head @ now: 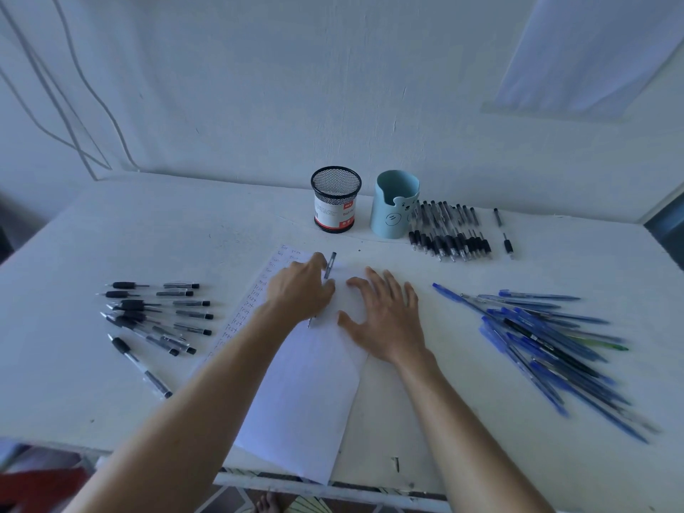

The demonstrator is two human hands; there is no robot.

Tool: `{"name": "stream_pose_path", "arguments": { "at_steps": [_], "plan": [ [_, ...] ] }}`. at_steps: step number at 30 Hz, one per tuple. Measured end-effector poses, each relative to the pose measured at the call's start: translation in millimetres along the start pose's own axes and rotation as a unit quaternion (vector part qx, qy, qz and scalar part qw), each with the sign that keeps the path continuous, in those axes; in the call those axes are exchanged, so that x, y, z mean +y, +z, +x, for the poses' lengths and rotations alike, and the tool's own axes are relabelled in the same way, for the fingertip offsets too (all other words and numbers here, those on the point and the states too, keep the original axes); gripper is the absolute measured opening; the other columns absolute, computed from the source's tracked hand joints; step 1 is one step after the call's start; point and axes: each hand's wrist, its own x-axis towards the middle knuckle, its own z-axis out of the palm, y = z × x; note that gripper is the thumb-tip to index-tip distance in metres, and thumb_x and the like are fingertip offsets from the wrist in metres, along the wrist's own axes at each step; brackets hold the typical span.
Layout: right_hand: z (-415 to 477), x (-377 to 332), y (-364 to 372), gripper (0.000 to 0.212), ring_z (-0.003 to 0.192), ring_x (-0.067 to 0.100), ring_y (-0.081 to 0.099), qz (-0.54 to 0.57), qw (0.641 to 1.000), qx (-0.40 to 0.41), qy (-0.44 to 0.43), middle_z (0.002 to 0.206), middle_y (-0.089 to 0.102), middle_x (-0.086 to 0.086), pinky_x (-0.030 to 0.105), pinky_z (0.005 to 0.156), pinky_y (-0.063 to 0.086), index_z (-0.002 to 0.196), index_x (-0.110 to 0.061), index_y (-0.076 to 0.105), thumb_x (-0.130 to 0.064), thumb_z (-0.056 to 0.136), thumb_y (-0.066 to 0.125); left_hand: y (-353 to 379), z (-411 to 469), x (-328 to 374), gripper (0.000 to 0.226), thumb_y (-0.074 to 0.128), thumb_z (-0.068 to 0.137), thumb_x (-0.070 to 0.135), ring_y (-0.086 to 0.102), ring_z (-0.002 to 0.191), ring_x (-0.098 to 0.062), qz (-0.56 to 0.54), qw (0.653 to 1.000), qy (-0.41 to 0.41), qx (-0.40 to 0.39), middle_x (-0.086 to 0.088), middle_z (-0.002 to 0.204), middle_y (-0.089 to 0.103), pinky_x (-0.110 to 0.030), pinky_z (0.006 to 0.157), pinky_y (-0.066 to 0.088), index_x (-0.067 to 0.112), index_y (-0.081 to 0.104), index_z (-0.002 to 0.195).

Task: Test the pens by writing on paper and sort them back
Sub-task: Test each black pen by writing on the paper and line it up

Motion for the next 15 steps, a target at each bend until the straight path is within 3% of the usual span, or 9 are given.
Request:
{"name": "stream_pose_path", "arguments": {
  "at_steps": [3, 6, 8, 10, 13, 15],
  "plan": [
    [-0.1, -0.4, -0.7, 0.074, 0.153, 0.019, 0.005, 0.020, 1.000, 0.000, 0.004, 0.165, 0.015, -0.008, 0.048, 0.121, -0.001, 0.144, -0.043, 0.033, -0.067, 0.076, 0.013, 0.3, 3.0, -6.1, 0.033, 0.046, 0.097, 0.053, 0.060, 0.081, -0.027, -0.040, 0.999, -0.004, 0.001, -0.003, 0.084, 0.061, -0.034, 0.060, 0.042, 0.027, 0.051, 0.118],
    [2.6, 0.7, -1.4, 0.047, 0.152, 0.017, 0.007, 0.055, 0.998, -0.004, 0.012, 0.164, 0.019, -0.009, 0.046, 0.122, -0.002, 0.140, -0.041, 0.040, -0.051, 0.094, 0.035, 0.7, 7.6, -21.8, 0.025, 0.045, 0.099, 0.037, 0.063, 0.090, -0.027, -0.101, 0.992, -0.010, 0.072, -0.004, 0.092, 0.068, -0.036, 0.070, 0.048, 0.025, 0.059, 0.116],
    [6.3, -1.6, -2.4, 0.037, 0.151, 0.017, 0.012, 0.079, 0.996, 0.011, 0.031, 0.160, 0.027, -0.010, 0.046, 0.121, 0.000, 0.134, -0.039, 0.048, -0.042, 0.098, 0.044, 4.2, 9.3, -31.6, 0.030, 0.048, 0.100, 0.027, 0.055, 0.113, -0.029, -0.080, 0.988, 0.011, 0.133, -0.004, 0.117, 0.065, -0.039, 0.090, 0.042, 0.026, 0.061, 0.126],
    [12.5, -8.6, -1.7, 0.030, 0.147, 0.017, 0.021, 0.105, 0.992, 0.035, 0.063, 0.151, 0.039, -0.010, 0.049, 0.119, 0.004, 0.126, -0.034, 0.056, -0.041, 0.097, 0.049, 8.5, 10.8, -39.8, 0.037, 0.047, 0.101, 0.028, 0.037, 0.135, -0.027, -0.042, 0.989, 0.010, 0.141, -0.002, 0.139, 0.053, -0.043, 0.106, 0.028, 0.029, 0.057, 0.137],
    [21.6, -25.7, 0.8, 0.034, 0.139, 0.021, 0.031, 0.098, 0.986, 0.087, 0.101, 0.136, 0.050, -0.006, 0.052, 0.113, 0.013, 0.120, -0.031, 0.059, -0.049, 0.093, 0.048, 13.9, 10.7, -48.7, 0.042, 0.043, 0.103, 0.036, 0.026, 0.144, -0.023, -0.021, 0.994, 0.002, 0.111, 0.000, 0.151, 0.043, -0.041, 0.115, 0.017, 0.031, 0.051, 0.143],
    [25.4, -37.5, 2.9, 0.040, 0.129, 0.025, 0.041, 0.068, 0.989, 0.114, 0.062, 0.131, 0.053, -0.003, 0.048, 0.100, 0.025, 0.127, -0.035, 0.058, -0.047, 0.091, 0.049, 15.6, 10.8, -50.6, 0.042, 0.042, 0.102, 0.037, 0.027, 0.143, -0.022, -0.025, 0.993, 0.004, 0.111, 0.001, 0.152, 0.043, -0.040, 0.115, 0.016, 0.031, 0.051, 0.143]
  ]
}}
